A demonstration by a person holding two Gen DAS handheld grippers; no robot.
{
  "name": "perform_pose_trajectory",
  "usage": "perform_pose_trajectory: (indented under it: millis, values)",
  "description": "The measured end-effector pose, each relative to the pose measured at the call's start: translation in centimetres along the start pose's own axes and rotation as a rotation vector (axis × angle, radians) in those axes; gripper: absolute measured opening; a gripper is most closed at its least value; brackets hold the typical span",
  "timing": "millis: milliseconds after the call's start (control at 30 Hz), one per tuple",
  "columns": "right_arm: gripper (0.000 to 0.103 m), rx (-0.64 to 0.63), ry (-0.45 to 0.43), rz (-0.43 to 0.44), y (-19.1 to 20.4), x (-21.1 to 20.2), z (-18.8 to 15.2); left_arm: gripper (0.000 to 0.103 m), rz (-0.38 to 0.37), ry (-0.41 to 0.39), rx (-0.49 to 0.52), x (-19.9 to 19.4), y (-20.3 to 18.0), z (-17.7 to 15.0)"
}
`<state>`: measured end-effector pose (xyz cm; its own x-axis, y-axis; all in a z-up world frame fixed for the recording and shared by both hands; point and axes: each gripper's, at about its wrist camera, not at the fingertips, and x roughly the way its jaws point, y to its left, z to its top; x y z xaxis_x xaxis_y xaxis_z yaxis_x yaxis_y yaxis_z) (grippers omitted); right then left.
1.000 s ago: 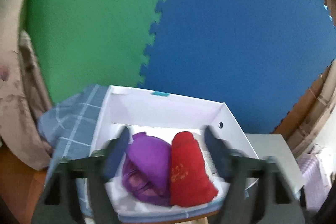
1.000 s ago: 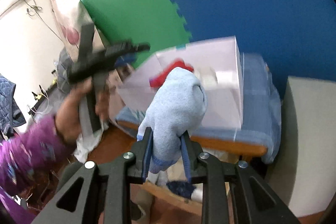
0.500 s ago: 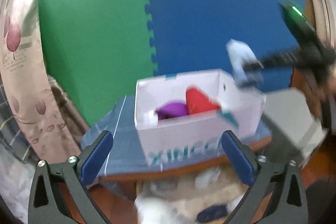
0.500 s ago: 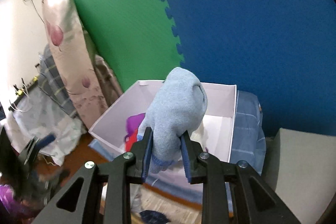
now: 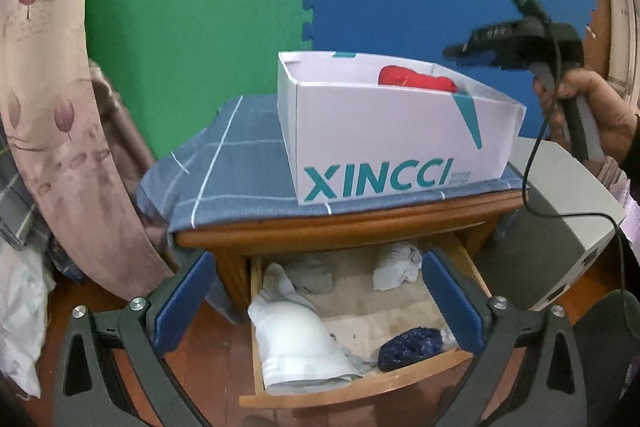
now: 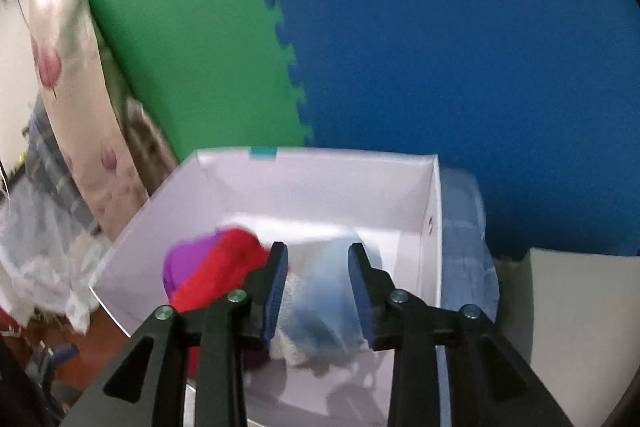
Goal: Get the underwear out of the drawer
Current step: 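Lower the light blue sock into the box and open the right gripper, then reach the right gripper into the drawer to the white cloth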
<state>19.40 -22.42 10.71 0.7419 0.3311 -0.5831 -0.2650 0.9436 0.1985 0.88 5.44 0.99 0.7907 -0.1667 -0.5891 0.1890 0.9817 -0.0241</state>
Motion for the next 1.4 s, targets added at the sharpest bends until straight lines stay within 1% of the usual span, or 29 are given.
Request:
perform_pose_trajectory:
  millis: [33,100,167,200,233,267,300,333,367,467,500,533,600,700,733,767,867,900,1000,1133,1167,1200,1233,1267,1300,1400]
  values:
    - [0.033,0.008,-0.059,0.008,0.1,-1.3,-0.1,0.103,0.003,0.013,0.001,0.3,0.0,-0.2]
    - [0.033,-0.002,-0.188,0.068,0.6,-4.8,-1.0,0.103,-0.007,0.031,0.005,0.5,-0.1,-0.5]
    - [0.033,-0.058,-0.267,0.142,1.8,-8.2,-2.9,0.103,-0.026,0.048,0.021,0.8,-0.5,-0.8]
    - [0.033,-0.101,-0.277,0.174,2.7,-9.4,-4.2,0.103,-0.032,0.057,0.036,0.9,-0.8,-0.9]
    - [0.033,-0.173,-0.248,0.235,3.8,-10.6,-6.3,0.103,-0.030,0.068,0.055,1.0,-1.2,-1.1]
    - [0.033,-0.218,-0.200,0.281,4.5,-10.8,-7.7,0.103,-0.025,0.074,0.064,1.1,-1.4,-1.2]
    - [0.033,-0.261,-0.132,0.321,5.1,-10.5,-9.4,0.103,-0.021,0.079,0.067,1.3,-1.5,-1.3]
    - [0.033,-0.297,-0.045,0.344,5.8,-9.8,-11.3,0.103,-0.024,0.085,0.058,1.4,-1.4,-1.3]
    - [0.033,-0.331,0.064,0.351,6.4,-8.4,-13.3,0.103,-0.030,0.092,0.038,1.6,-1.2,-1.3]
    - [0.033,-0.390,0.340,0.331,7.2,-3.3,-18.3,0.103,-0.041,0.102,-0.025,1.7,-0.4,-1.3]
    - [0.033,-0.411,0.417,0.331,7.6,-1.5,-19.8,0.103,-0.042,0.102,-0.045,1.7,-0.1,-1.2]
    - [0.033,-0.441,0.464,0.297,7.9,0.2,-21.1,0.103,-0.043,0.101,-0.061,1.7,0.1,-1.2]
    - [0.033,-0.489,0.510,0.214,8.4,2.8,-22.6,0.103,-0.050,0.103,-0.071,1.7,0.2,-1.3]
    - [0.033,-0.668,0.536,0.015,9.5,6.4,-24.7,0.103,-0.035,0.128,-0.053,2.1,0.2,-1.6]
    - [0.033,-0.718,0.544,-0.025,9.7,7.3,-25.3,0.103,-0.032,0.136,-0.047,2.3,0.2,-1.7]
    - [0.033,-0.751,0.548,-0.044,9.9,8.2,-25.6,0.103,-0.032,0.140,-0.047,2.4,0.2,-1.8]
    - [0.033,-0.906,0.566,-0.141,10.4,10.6,-27.3,0.103,-0.046,0.152,-0.056,2.6,0.5,-2.0]
    - [0.031,-0.950,0.567,-0.162,10.6,11.6,-27.7,0.103,-0.048,0.154,-0.057,2.6,0.5,-2.0]
    - [0.030,-1.099,0.548,-0.260,11.4,13.8,-29.5,0.103,-0.048,0.163,-0.049,2.7,0.5,-2.1]
    - [0.034,-1.192,0.536,-0.324,11.2,16.7,-30.2,0.103,-0.045,0.169,-0.029,2.8,0.3,-2.4]
    - [0.037,-1.192,0.544,-0.322,11.1,17.3,-30.0,0.103,-0.046,0.172,-0.025,2.8,0.3,-2.5]
    - [0.043,-1.181,0.553,-0.311,10.9,17.8,-29.9,0.103,-0.048,0.176,-0.022,2.9,0.2,-2.5]
    - [0.041,-1.174,0.556,-0.312,10.7,18.3,-29.8,0.103,-0.050,0.183,-0.021,3.1,0.2,-2.6]
    - [0.043,-1.214,0.509,-0.301,11.0,18.2,-30.2,0.103,-0.053,0.191,-0.021,3.3,0.1,-2.6]
    - [0.044,-1.247,0.485,-0.291,11.4,18.3,-30.7,0.103,-0.057,0.197,-0.020,3.4,0.1,-2.6]
    - [0.045,-1.299,0.445,-0.299,11.5,18.9,-31.7,0.103,-0.074,0.217,-0.021,3.7,-0.2,-2.7]
